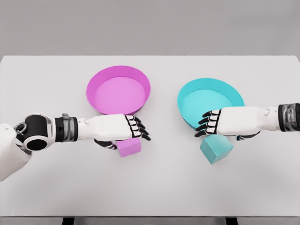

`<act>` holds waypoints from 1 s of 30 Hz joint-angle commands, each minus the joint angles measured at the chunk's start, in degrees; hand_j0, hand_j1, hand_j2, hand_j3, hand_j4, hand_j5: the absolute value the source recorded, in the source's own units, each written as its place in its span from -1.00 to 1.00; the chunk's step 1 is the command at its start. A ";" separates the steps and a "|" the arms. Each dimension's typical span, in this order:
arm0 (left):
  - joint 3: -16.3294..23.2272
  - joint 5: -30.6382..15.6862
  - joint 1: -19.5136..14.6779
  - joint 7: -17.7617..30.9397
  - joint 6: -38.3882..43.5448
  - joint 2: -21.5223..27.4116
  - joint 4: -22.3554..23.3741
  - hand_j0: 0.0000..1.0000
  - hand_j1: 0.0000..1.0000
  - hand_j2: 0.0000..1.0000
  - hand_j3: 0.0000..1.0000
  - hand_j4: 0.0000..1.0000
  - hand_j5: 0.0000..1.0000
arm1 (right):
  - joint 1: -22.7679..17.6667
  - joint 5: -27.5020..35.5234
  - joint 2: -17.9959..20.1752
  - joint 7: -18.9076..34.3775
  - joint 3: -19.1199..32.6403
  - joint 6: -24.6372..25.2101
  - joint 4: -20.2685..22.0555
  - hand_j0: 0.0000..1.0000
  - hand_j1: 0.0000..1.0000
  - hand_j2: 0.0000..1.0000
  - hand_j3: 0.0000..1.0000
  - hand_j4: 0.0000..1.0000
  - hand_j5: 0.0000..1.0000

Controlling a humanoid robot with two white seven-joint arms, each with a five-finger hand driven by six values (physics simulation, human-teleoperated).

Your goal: Place the blocks in the corresponding plates according to their colors

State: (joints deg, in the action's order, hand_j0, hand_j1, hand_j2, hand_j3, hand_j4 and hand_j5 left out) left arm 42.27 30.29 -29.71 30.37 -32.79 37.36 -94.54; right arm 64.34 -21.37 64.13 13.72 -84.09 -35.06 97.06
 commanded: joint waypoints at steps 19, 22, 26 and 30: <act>0.54 -4.89 -5.98 0.39 -2.21 3.07 -0.20 0.08 0.08 0.08 0.08 0.08 0.08 | -2.64 -1.65 -0.68 1.22 -0.02 0.06 2.52 1.00 1.00 1.00 1.00 1.00 1.00; 0.18 -5.77 -6.59 0.30 -2.21 3.33 0.67 0.08 0.08 0.08 0.08 0.08 0.08 | -3.17 -2.45 -0.76 1.31 0.07 0.06 2.52 1.00 1.00 1.00 1.00 1.00 1.00; -0.34 -6.20 -7.38 0.04 -1.92 3.33 2.08 0.03 0.03 0.03 0.03 0.03 0.03 | -3.17 -2.54 -0.76 1.31 0.07 0.06 2.26 1.00 1.00 1.00 1.00 1.00 1.00; -1.75 -6.12 -9.75 -0.14 -1.66 1.23 8.23 -0.02 -0.02 -0.02 -0.02 -0.02 -0.02 | -3.17 -3.06 -0.76 3.33 0.16 0.06 2.26 0.96 0.96 0.96 0.96 0.96 0.96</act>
State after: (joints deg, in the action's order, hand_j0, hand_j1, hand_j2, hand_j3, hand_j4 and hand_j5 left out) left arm 41.24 24.47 -40.08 30.34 -34.78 39.50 -88.92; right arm 61.17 -24.49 63.38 16.33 -84.00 -35.06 99.32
